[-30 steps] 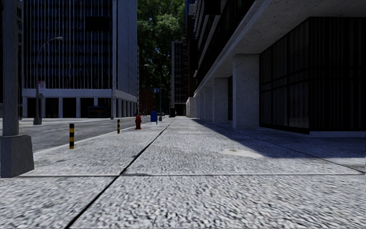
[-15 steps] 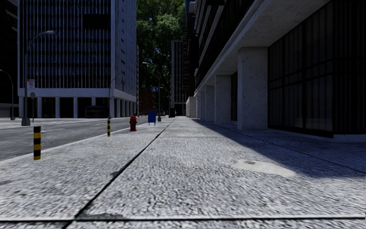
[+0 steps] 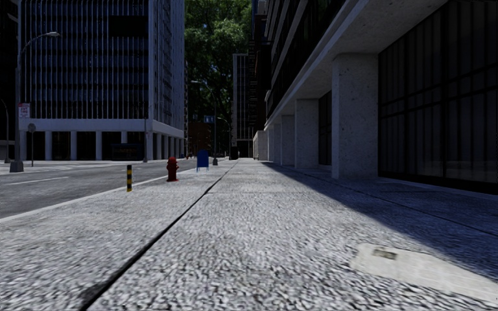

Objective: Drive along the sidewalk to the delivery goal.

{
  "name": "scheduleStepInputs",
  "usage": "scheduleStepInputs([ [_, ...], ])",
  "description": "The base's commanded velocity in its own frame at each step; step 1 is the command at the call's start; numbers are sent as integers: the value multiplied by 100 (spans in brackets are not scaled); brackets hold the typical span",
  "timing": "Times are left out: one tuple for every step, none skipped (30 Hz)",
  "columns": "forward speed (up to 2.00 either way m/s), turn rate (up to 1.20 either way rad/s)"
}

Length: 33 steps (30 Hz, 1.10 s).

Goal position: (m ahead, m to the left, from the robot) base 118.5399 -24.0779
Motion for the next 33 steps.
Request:
scheduleStepInputs([
  [200,0],
  [200,0],
  [200,0],
  [200,0],
  [200,0],
  [200,0],
  [200,0],
  [200,0],
  [200,0],
  [200,0],
  [200,0],
  [200,0],
  [200,0],
  [200,0],
  [200,0],
  [200,0],
  [200,0],
  [200,0],
  [200,0],
  [200,0],
  [200,0],
  [200,0],
  [200,0],
  [200,0],
  [200,0],
  [200,0],
  [200,0],
  [200,0],
  [200,0],
  [200,0],
  [200,0],
  [200,0],
  [200,0],
])
